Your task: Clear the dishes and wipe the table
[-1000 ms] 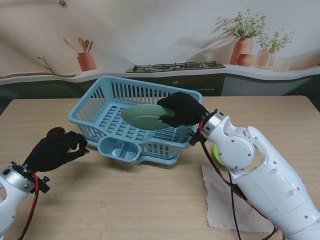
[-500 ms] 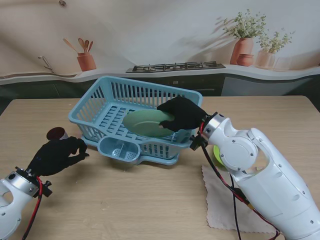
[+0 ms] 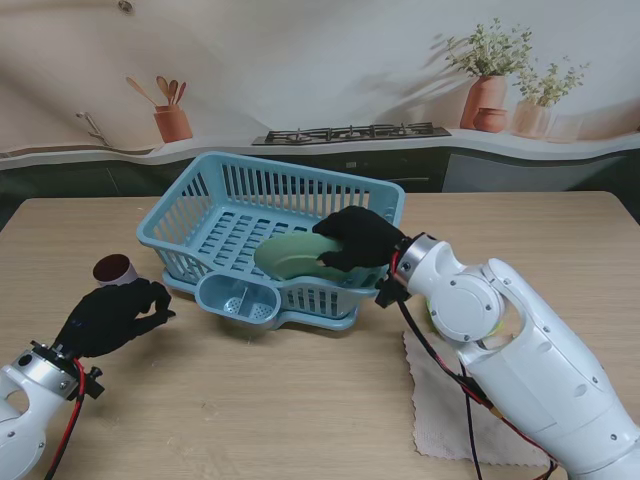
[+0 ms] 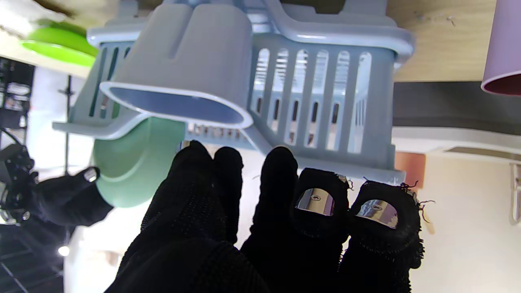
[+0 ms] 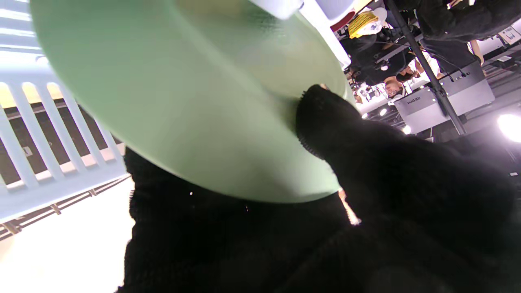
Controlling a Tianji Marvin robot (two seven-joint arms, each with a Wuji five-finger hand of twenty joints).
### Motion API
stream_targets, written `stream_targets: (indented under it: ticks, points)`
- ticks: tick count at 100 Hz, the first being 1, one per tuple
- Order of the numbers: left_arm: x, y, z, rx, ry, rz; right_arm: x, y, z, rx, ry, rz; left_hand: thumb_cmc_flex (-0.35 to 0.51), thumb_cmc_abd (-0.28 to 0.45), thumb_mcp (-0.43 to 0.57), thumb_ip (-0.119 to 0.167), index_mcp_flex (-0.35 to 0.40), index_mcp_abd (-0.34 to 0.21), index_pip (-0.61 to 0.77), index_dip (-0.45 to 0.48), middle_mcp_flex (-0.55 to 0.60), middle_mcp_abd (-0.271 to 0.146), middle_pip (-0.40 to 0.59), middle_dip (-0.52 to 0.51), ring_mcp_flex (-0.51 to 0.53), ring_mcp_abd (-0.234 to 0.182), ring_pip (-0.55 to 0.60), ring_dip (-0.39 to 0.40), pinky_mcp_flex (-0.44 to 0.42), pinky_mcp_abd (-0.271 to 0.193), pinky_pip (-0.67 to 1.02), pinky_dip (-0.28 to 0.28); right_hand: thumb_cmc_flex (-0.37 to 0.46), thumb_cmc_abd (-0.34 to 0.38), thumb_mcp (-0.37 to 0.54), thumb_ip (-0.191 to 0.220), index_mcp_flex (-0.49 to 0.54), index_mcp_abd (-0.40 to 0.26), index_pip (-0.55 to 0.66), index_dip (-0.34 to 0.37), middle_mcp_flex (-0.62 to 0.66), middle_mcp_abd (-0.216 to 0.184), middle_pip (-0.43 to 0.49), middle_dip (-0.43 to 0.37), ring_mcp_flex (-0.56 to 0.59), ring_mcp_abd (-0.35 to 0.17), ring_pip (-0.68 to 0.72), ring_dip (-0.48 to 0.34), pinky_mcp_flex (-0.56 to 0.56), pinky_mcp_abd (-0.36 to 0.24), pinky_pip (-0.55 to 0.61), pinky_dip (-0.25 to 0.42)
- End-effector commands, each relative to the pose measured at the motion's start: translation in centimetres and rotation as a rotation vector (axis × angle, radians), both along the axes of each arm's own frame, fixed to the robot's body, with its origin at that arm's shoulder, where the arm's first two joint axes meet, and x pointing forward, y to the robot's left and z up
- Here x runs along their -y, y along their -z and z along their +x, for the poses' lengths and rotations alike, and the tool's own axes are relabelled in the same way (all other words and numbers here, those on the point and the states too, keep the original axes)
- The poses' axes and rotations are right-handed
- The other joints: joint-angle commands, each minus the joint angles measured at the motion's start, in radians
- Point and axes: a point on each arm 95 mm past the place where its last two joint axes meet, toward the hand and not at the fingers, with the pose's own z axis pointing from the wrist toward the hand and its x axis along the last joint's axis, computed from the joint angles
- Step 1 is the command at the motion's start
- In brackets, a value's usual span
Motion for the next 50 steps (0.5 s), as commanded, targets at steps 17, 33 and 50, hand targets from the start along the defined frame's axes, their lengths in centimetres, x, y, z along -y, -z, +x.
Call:
stream_targets:
  ticks: [17, 33, 50]
  points:
    - [0.1, 0.6, -0.3, -0.015, -0.01, 0.001, -0.3, 1.3, 0.6, -0.05, -0.002, -0.054, 0.019, 0.049, -0.016, -0.004, 0.013, 0.01, 0.008, -0.002, 0.002, 0.03, 0.006, 0.003, -0.01, 0.028, 0.013, -0.01, -0.011, 0.039, 0.023, 0.004, 0.105, 0.099, 0.149, 0.08, 0.065, -0.107, 0.054, 0.046, -0.005, 0.017, 0.027, 0.009, 0.003, 0.022, 0.039, 0.022, -0.01, 0.013, 0.041, 0.023]
    - [0.0, 0.6, -0.3, -0.014, -0.014, 0.002, -0.5, 2.1, 1.0, -0.078, 0.001, -0.083, 0.019, 0.05, -0.016, -0.003, 0.012, 0.009, 0.008, -0.003, 0.002, 0.031, 0.006, 0.002, -0.011, 0.029, 0.012, -0.009, -0.012, 0.04, 0.02, 0.006, 0.105, 0.103, 0.146, 0.08, 0.062, -0.106, 0.052, 0.048, -0.008, 0.015, 0.028, 0.009, -0.005, 0.018, 0.037, 0.022, -0.021, 0.007, 0.035, 0.025]
    - [0.0, 0.7, -0.3, -0.014, -0.016, 0.006, -1.0, 2.7, 1.3, -0.098, -0.012, -0.102, 0.02, 0.05, -0.016, -0.003, 0.013, 0.009, 0.01, -0.004, 0.003, 0.031, 0.006, 0.001, -0.011, 0.03, 0.012, -0.009, -0.015, 0.041, 0.017, 0.008, 0.106, 0.106, 0.146, 0.081, 0.057, -0.103, 0.05, 0.049, -0.012, 0.013, 0.027, 0.006, -0.012, 0.013, 0.031, 0.02, -0.03, -0.003, 0.027, 0.025]
